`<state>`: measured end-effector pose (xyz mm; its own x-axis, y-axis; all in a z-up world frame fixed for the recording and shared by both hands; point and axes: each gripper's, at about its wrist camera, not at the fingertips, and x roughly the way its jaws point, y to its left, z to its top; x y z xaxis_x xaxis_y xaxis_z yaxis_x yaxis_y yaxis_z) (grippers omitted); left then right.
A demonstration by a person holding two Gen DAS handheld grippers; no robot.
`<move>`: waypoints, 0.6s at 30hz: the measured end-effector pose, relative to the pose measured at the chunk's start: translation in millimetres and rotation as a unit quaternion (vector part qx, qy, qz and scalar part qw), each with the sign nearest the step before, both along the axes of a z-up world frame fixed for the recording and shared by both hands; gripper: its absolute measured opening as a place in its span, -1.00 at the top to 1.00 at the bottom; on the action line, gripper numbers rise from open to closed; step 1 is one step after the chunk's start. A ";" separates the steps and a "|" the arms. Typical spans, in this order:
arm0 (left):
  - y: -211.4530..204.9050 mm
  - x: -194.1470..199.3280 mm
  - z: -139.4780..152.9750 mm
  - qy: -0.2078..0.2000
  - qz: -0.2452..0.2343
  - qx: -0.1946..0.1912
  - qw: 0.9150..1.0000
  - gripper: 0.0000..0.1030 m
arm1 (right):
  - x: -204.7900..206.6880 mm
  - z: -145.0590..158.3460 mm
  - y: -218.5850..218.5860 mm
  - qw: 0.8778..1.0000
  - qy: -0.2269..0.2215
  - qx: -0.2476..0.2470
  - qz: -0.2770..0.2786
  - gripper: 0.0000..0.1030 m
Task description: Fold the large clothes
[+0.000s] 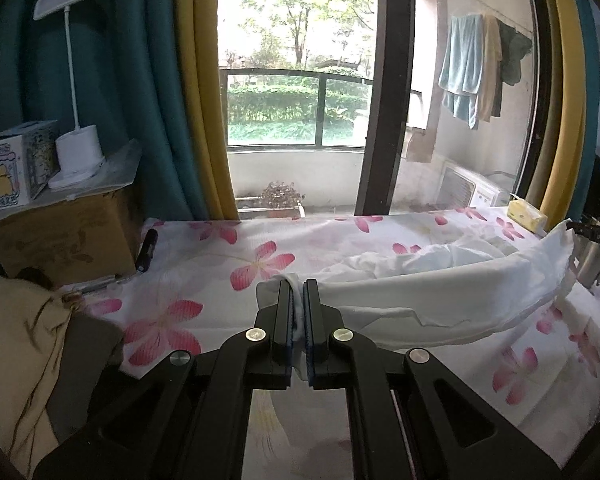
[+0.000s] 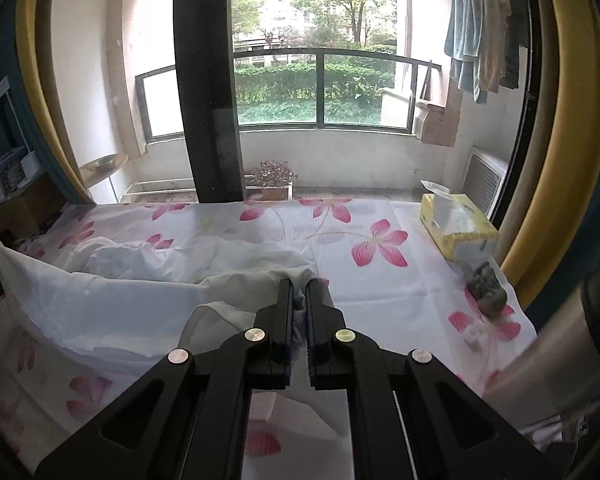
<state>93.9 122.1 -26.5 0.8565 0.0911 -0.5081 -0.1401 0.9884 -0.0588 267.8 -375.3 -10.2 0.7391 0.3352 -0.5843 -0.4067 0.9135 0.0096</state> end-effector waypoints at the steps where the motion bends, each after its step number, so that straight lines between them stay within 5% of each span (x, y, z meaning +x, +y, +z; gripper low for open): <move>1: 0.4 4.5 -0.6 0.001 -0.001 0.001 1.000 0.90 | 3.5 -0.8 1.4 1.000 0.000 -0.001 0.001 0.89; 18: 22.2 74.2 -19.7 0.012 0.005 -0.009 1.000 0.90 | 62.1 -19.8 24.2 1.000 0.011 -0.015 -0.010 0.89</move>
